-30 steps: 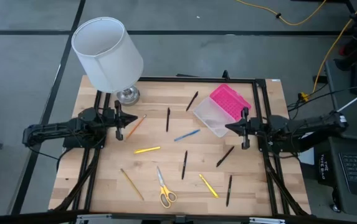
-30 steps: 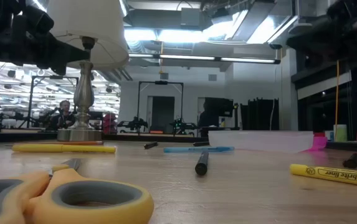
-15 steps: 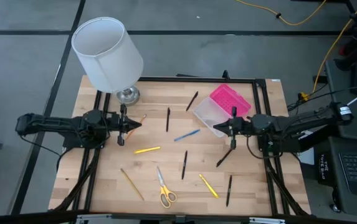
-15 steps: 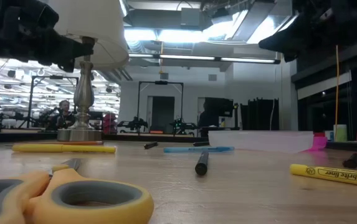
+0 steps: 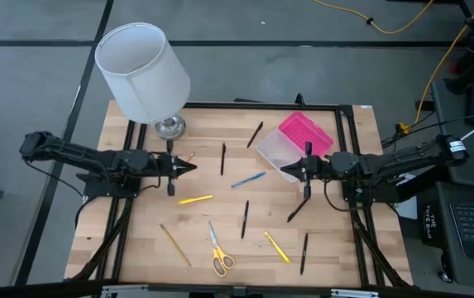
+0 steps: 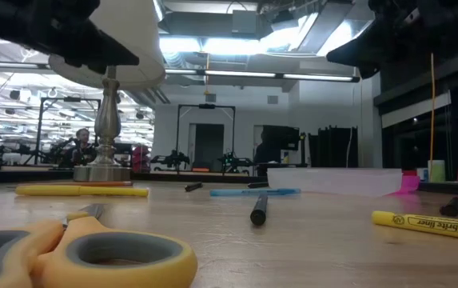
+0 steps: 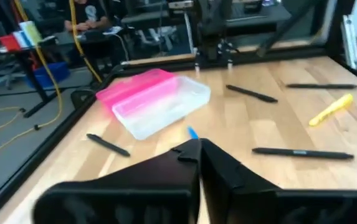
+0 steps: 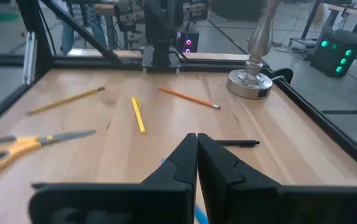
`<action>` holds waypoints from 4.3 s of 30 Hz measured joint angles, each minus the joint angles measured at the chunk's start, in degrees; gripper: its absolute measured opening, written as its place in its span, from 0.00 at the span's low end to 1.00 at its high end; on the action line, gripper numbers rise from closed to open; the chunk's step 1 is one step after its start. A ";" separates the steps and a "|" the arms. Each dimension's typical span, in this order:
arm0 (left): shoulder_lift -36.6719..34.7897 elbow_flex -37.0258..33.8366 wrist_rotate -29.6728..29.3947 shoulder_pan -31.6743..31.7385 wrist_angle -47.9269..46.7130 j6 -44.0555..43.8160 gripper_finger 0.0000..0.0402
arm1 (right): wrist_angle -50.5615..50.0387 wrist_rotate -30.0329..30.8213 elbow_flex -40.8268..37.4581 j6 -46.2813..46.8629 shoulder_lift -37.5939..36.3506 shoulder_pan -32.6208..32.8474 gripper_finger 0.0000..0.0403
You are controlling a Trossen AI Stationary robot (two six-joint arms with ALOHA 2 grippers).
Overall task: Pick & place school supplies into a supply box
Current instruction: Put the black pen into the pink supply box
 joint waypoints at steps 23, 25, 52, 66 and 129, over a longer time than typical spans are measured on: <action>5.18 0.65 13.36 -0.63 -0.66 3.66 0.01 | -4.76 -3.85 3.38 1.42 3.12 2.26 0.02; 5.17 0.65 12.80 -0.63 -0.71 4.61 0.01 | -8.51 -3.89 6.23 1.39 5.40 3.16 0.01; 8.64 0.60 6.61 -0.96 6.24 6.04 0.01 | -52.46 -1.53 31.54 18.18 25.94 15.20 0.02; 22.25 11.53 3.92 -5.28 -0.69 3.06 0.01 | -55.93 -1.51 31.54 17.94 25.92 15.56 0.12; 26.81 14.77 5.00 -7.32 -3.85 0.59 0.01 | -65.94 -3.56 31.63 9.88 50.73 19.17 0.37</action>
